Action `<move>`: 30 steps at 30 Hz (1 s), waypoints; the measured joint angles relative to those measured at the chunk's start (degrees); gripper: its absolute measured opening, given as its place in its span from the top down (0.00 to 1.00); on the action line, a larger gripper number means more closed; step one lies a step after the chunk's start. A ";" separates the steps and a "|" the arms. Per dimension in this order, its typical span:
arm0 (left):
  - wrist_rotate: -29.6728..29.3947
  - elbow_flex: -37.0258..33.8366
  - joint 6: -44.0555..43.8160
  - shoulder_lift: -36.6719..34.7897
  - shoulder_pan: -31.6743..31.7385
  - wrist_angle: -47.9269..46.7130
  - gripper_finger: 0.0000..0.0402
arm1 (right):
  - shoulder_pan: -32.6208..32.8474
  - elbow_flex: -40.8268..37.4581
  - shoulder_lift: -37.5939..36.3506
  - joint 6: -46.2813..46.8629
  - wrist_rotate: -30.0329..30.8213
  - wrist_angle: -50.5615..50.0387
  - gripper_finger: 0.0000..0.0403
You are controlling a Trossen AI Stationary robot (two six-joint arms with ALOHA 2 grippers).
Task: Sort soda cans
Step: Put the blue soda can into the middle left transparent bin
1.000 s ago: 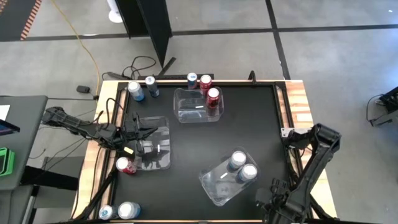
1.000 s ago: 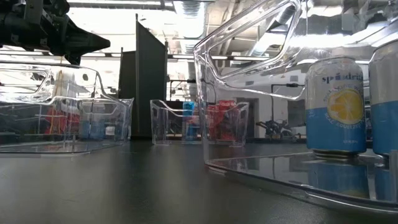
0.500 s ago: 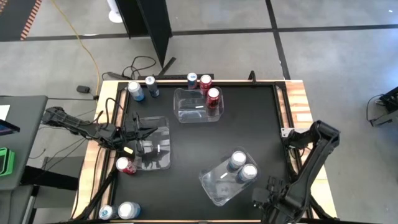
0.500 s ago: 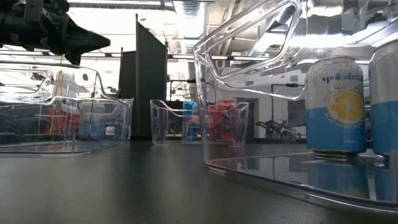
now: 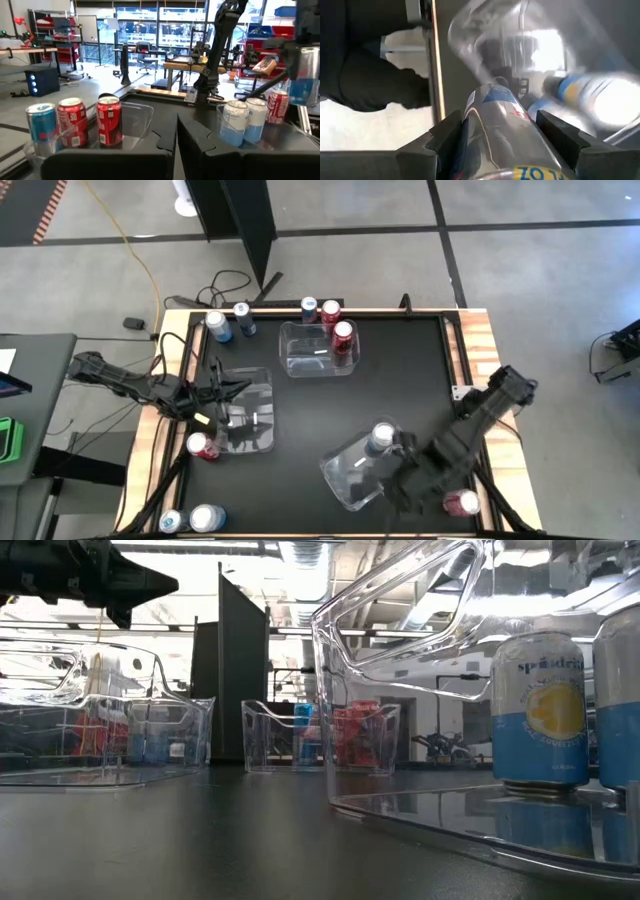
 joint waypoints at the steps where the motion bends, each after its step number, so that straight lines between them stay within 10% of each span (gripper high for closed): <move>1: 0.00 0.25 0.38 0.00 0.00 -0.14 0.95 | -1.64 0.58 0.00 -2.76 0.02 -0.04 0.41; 19: 0.02 4.58 0.79 0.04 0.00 -6.29 0.48 | -29.78 2.18 1.83 -35.01 -3.02 20.39 0.41; 30: 6.82 4.58 -3.85 1.20 0.01 -7.24 0.43 | -34.84 9.24 12.41 -45.51 -4.57 28.72 0.41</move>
